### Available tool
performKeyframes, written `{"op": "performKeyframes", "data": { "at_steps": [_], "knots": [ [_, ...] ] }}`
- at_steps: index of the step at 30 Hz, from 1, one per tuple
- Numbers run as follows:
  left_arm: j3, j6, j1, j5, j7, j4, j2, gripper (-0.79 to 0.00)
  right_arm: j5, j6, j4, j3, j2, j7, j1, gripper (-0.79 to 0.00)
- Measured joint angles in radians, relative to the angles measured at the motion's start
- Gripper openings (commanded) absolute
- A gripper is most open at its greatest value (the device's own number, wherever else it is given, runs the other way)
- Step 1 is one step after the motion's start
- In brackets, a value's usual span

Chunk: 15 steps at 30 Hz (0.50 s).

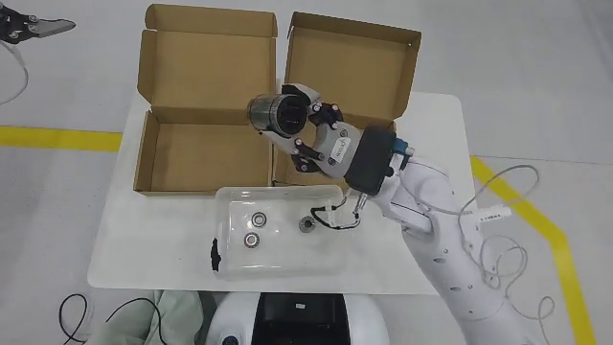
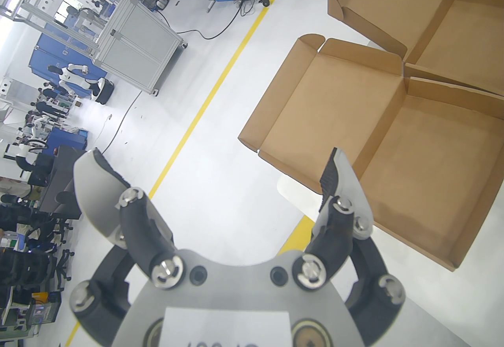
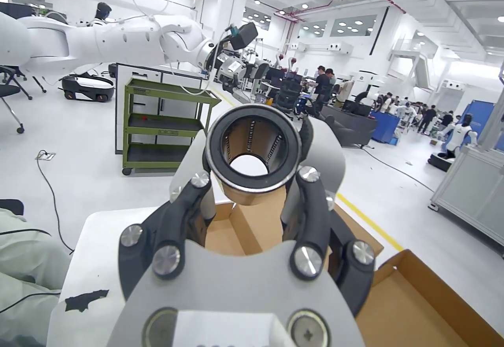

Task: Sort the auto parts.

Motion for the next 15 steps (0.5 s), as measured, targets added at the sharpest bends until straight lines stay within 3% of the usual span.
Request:
{"op": "performKeyframes", "data": {
  "at_steps": [15],
  "knots": [
    [0.0, 0.0, 0.0, 0.0, 0.0, 0.0, 0.0, 0.0, -0.148, 0.117, -0.036, 0.009, 0.017, 0.266, -0.084, -0.785]
  ]
}}
